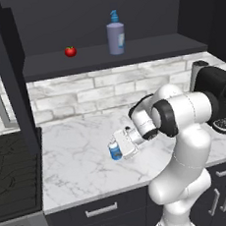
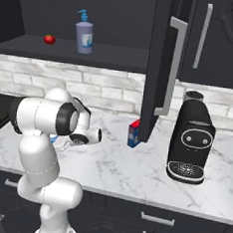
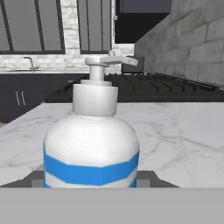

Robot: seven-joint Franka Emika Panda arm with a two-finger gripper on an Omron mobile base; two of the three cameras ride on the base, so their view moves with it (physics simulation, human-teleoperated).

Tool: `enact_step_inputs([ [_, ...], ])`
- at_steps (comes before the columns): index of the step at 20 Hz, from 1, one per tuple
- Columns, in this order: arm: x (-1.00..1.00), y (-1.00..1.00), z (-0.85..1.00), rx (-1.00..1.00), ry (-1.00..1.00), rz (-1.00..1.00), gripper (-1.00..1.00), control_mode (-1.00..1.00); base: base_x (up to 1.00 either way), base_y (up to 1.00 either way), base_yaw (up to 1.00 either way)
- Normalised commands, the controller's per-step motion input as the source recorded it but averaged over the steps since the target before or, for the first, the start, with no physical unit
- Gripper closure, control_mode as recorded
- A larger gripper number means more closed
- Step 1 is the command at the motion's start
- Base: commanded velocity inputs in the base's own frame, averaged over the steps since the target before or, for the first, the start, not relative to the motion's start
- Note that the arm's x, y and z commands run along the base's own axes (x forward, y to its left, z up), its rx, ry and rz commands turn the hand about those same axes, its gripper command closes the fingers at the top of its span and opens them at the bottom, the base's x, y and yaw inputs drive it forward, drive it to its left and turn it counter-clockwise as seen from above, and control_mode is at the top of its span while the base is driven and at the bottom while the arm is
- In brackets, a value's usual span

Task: Pick the soap dispenser and soap dispenser from the cabinet and place them on the counter.

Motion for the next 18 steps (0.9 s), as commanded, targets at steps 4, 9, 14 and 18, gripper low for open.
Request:
enact_step_inputs([
  [4, 0.00, 0.00, -0.15, 0.03, -0.03, 0.06, -1.00, -1.00, 0.00, 0.00, 0.00],
  [9, 0.00, -0.16, -0.03, -0.01, 0.00, 0.01, -1.00, -1.00, 0.00, 0.00, 0.00],
  [14, 0.00, -0.14, 0.03, 0.00, 0.00, 0.00, -1.00, -1.00, 0.00, 0.00, 0.00],
  [18, 0.00, -0.14, 0.01, 0.00, 0.00, 0.00, -1.00, -1.00, 0.00, 0.00, 0.00],
])
